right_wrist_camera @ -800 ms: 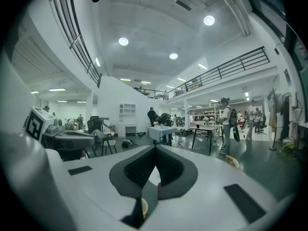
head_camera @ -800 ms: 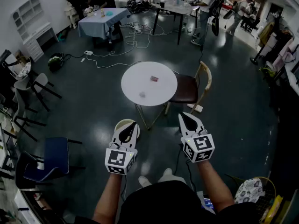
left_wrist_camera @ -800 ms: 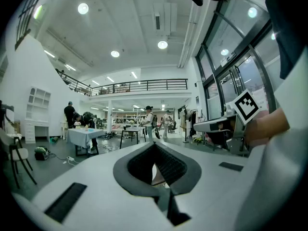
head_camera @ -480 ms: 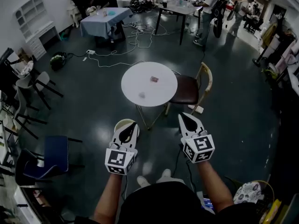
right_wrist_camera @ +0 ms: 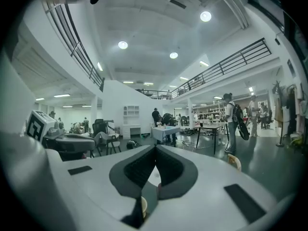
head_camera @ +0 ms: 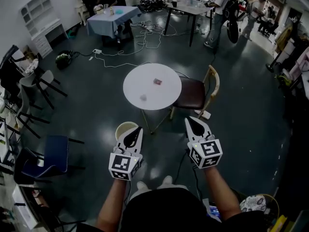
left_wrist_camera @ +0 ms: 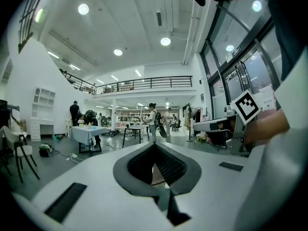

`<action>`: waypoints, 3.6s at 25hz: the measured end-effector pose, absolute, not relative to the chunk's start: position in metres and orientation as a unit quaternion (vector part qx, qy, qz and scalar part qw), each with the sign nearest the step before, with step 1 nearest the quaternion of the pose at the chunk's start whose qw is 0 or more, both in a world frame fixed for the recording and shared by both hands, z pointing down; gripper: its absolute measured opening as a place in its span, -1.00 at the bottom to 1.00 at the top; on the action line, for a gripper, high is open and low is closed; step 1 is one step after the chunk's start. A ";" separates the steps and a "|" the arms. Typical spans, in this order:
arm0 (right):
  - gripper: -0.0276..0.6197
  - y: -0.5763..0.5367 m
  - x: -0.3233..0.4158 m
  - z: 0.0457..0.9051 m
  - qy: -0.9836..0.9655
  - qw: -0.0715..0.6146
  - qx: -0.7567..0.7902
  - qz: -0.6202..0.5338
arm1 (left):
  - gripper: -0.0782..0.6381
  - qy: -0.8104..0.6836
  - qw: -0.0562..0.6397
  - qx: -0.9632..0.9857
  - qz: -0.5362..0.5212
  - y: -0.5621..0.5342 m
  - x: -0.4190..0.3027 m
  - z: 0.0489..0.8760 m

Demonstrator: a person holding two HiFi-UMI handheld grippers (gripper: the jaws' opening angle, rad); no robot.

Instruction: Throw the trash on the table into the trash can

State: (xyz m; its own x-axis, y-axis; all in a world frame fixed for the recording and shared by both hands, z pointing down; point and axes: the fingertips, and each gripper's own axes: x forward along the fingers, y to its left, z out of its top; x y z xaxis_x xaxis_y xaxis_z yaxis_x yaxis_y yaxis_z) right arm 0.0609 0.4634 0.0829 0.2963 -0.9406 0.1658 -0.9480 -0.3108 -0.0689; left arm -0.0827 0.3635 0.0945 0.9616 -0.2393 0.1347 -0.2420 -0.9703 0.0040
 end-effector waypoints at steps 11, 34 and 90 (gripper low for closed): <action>-0.86 0.482 0.099 0.098 -0.603 0.011 0.792 0.098 | -0.76 -0.140 0.003 0.986 0.088 0.394 -0.055 0.109; -0.86 0.356 0.148 0.111 -0.602 0.018 0.790 0.115 | -0.76 -0.126 0.013 0.988 0.091 0.268 0.008 0.115; -0.86 0.119 0.243 0.216 -0.624 0.109 0.753 0.181 | -0.76 -0.106 0.071 0.980 0.150 0.061 0.116 0.203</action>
State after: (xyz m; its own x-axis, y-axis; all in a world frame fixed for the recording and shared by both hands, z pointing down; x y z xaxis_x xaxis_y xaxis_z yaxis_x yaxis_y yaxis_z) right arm 0.2425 0.1185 0.2160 0.1563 -0.8995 0.4081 -0.9781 -0.1984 -0.0627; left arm 0.1163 0.0607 0.2028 0.9325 -0.1872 0.3090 -0.2300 -0.9672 0.1081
